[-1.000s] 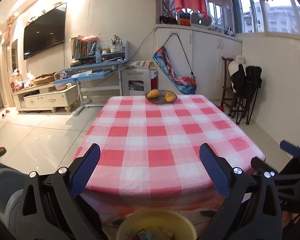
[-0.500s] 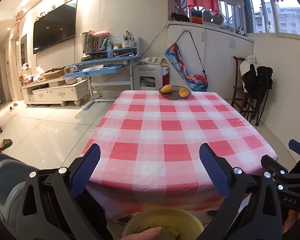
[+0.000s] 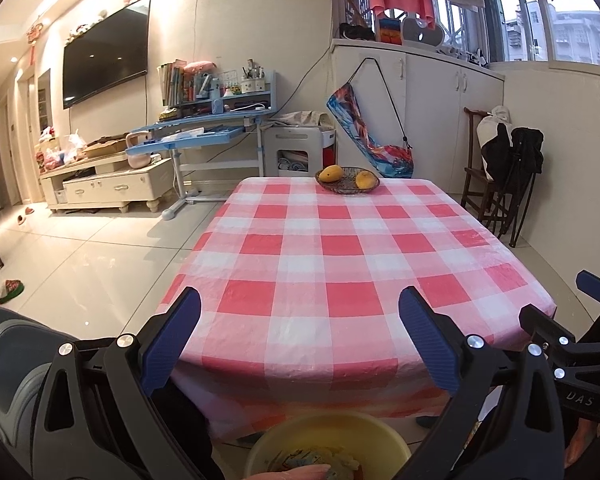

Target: Collect trash

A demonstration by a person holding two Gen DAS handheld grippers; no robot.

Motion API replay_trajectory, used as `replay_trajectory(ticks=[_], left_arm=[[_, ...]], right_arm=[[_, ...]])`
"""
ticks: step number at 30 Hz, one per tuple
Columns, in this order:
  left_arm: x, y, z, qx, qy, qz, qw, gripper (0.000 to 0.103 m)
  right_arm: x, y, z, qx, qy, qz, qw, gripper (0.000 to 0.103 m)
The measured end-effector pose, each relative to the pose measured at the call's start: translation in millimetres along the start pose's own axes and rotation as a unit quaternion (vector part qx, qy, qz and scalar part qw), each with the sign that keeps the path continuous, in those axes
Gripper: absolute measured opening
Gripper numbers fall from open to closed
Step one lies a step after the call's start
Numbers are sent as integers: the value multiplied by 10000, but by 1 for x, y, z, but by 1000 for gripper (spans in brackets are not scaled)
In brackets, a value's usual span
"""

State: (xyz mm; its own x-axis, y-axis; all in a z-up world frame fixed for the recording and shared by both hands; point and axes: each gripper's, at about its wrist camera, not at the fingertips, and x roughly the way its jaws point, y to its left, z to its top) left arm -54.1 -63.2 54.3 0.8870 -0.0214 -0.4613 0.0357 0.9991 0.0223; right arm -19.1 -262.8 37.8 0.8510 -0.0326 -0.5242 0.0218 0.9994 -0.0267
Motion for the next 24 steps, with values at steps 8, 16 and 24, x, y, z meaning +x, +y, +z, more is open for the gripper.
replay_trajectory(ticks=[8, 16, 24], left_arm=[[0, 0, 0, 23, 2, 10, 10000, 96], [1, 1, -1, 31, 9, 17, 10000, 96], [0, 1, -1, 49, -28, 14, 10000, 96]], right_arm=[[-1, 1, -1, 14, -35, -7, 10000, 96], [-5, 2, 0, -11, -129, -35, 9999, 96], [-6, 3, 0, -45, -149, -37, 9999, 95]])
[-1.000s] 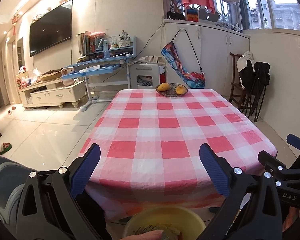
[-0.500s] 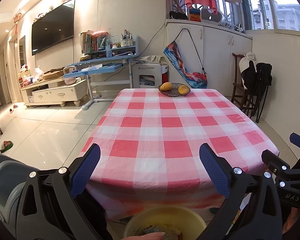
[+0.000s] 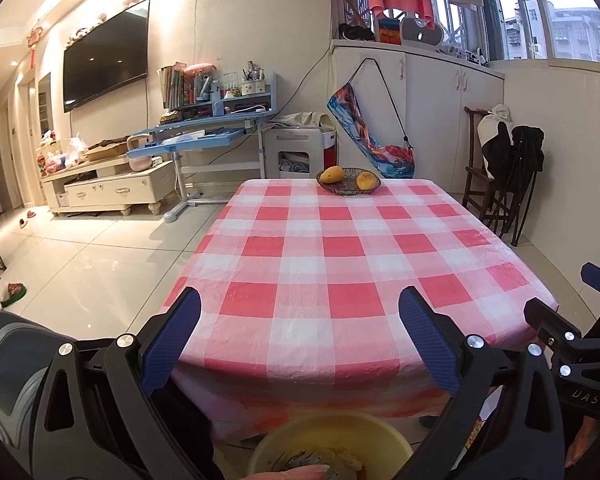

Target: Collect trash

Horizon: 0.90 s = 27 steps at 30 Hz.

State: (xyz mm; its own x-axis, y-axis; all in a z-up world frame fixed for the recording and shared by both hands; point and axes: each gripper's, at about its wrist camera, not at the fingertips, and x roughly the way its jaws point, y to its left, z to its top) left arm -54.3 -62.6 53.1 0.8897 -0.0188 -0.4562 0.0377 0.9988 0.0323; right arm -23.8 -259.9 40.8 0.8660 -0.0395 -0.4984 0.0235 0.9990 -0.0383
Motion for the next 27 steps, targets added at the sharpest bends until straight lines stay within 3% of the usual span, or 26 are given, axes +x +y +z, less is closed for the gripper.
replay_trajectory(ticks=[27], left_arm=[[2, 0, -2, 58, 39, 100, 9999, 96]], right_arm=[[3, 4, -1, -30, 81, 22, 10000, 95]])
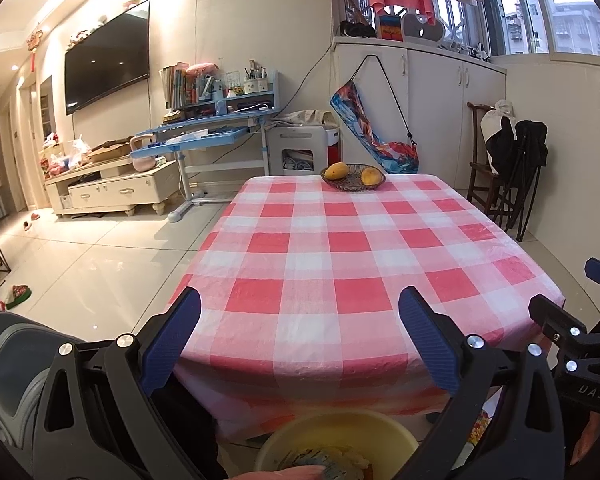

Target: Collect trash

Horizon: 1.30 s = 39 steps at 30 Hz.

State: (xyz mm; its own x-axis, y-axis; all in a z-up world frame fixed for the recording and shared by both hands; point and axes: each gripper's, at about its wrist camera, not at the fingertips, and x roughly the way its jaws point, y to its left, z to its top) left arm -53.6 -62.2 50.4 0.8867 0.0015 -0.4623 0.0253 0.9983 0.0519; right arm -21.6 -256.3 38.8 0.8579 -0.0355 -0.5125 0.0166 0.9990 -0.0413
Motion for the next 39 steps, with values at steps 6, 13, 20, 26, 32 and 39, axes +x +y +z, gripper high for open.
replay_trajectory(ticks=[6, 13, 20, 26, 32, 39], left_arm=[[-1, 1, -1, 6, -16, -8, 10000, 96], [-1, 0, -1, 10, -13, -7, 10000, 96], [-3, -1, -2, 52, -13, -29, 10000, 96], [-3, -2, -3, 53, -9, -34, 10000, 96], [-3, -2, -2, 53, -8, -31, 10000, 96], [-4, -2, -3, 59, -10, -40, 10000, 96]], right_arm=[[0, 0, 0, 3, -6, 8, 10000, 96], [1, 3, -1, -34, 7, 16, 10000, 96], [1, 2, -1, -30, 8, 19, 10000, 96], [1, 3, -1, -33, 6, 19, 10000, 96], [1, 3, -1, -33, 9, 20, 10000, 96], [0, 3, -1, -37, 12, 17, 10000, 96]])
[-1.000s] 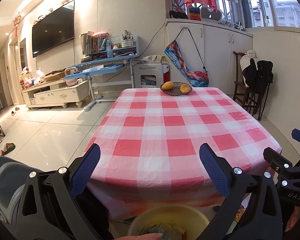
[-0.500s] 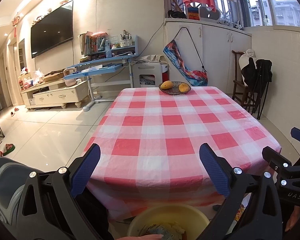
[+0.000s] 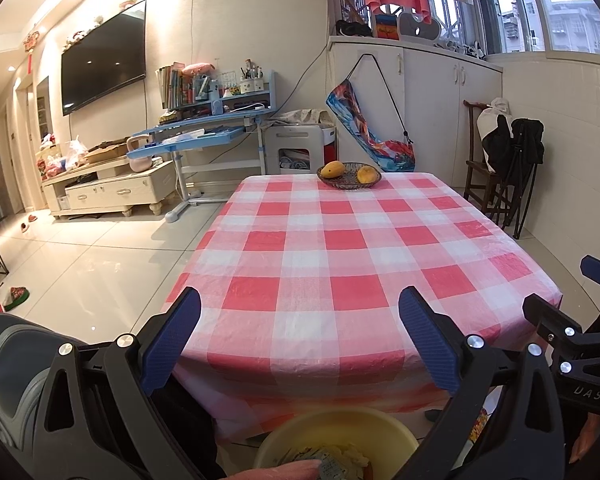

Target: Collect trash

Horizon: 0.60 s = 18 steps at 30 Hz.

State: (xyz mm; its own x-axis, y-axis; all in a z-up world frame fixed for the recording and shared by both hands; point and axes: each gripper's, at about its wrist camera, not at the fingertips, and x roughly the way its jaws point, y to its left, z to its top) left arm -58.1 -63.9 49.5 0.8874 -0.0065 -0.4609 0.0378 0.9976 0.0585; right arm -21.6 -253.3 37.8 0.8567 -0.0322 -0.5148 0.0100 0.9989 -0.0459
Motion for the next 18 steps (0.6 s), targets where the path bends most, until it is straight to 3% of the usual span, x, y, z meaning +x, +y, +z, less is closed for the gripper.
replay_trajectory(ticks=[18], left_arm=[[-1, -3, -1, 13, -1, 1, 10000, 96]], right_arm=[[2, 1, -3, -19, 17, 7, 10000, 96]])
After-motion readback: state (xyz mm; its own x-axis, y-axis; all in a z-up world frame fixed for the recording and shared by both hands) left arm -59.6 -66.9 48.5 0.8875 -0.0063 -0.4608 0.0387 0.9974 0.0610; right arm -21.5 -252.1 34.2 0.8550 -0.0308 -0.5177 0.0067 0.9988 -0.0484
